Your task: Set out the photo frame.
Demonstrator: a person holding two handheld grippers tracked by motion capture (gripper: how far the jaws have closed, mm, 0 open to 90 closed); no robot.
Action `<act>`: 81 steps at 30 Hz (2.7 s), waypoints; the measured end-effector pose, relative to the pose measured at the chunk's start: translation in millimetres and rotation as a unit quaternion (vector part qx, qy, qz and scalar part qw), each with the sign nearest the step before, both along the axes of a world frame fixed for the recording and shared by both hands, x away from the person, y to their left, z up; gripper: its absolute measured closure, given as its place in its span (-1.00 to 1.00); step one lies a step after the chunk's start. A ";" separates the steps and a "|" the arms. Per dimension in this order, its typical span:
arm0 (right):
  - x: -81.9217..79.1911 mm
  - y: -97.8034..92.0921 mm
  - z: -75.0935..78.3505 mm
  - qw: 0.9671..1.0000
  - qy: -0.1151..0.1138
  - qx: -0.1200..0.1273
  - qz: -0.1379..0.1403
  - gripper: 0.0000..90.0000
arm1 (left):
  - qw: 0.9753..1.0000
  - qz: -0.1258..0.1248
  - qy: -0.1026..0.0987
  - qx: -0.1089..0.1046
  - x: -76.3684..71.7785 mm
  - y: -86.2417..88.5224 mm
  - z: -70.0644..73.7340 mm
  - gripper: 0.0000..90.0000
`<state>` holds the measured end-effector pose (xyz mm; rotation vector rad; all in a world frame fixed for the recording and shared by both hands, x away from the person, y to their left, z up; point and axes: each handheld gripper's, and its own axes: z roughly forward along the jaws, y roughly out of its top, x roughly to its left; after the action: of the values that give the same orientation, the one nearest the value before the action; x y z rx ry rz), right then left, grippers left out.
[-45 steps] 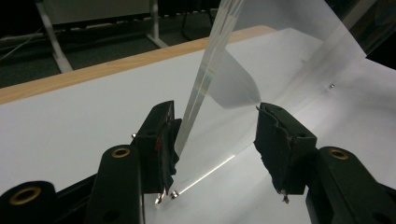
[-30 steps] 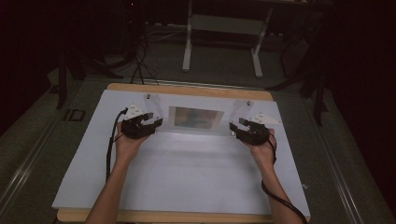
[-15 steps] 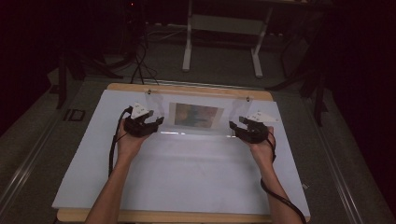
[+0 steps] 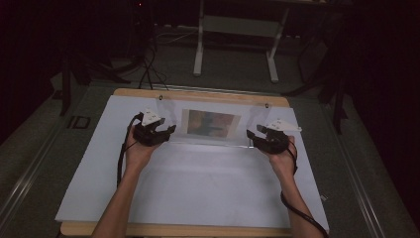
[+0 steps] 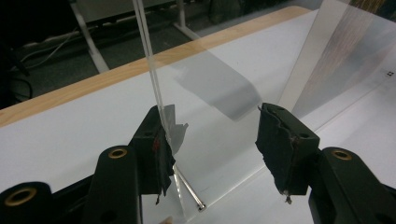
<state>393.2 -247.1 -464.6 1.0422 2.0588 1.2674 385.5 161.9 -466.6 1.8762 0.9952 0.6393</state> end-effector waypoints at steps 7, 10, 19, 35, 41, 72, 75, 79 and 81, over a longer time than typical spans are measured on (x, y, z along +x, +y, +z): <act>-8.8 -2.2 5.4 1.000 0.001 0.009 0.006 0.11 | 1.000 -0.003 0.009 -0.004 -7.4 2.4 6.0 0.03; -12.6 -1.7 7.8 1.000 0.004 0.013 0.010 0.13 | 1.000 -0.003 0.022 -0.010 -10.3 5.6 6.0 0.03; -20.9 3.1 8.4 0.999 0.020 0.021 0.018 0.15 | 0.999 0.004 0.042 -0.011 -23.6 11.8 7.2 0.03; -43.7 5.8 13.2 0.999 0.030 0.026 0.024 0.17 | 0.998 0.011 0.059 -0.019 -49.2 15.3 10.1 0.02; -49.6 3.9 12.1 0.999 0.035 0.028 0.025 0.17 | 0.997 0.013 0.072 -0.021 -55.7 13.7 8.8 0.02; -77.4 3.8 -3.2 0.997 0.054 0.037 0.047 0.21 | 0.996 0.013 0.090 -0.007 -86.1 17.9 6.0 0.02; -77.1 3.7 -4.0 0.997 0.052 0.038 0.047 0.21 | 0.996 0.019 0.089 -0.006 -87.6 17.0 6.0 0.02; -77.4 3.5 -3.8 0.997 0.052 0.038 0.049 0.21 | 0.996 0.017 0.087 -0.007 -88.7 17.3 5.4 0.02; -76.5 3.1 -4.2 0.997 0.052 0.038 0.050 0.22 | 0.997 0.015 0.079 -0.010 -87.9 18.1 3.4 0.02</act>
<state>316.8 -244.0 -468.8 1.0698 2.1800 1.3783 297.6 180.0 -463.1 1.9205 1.1286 0.5011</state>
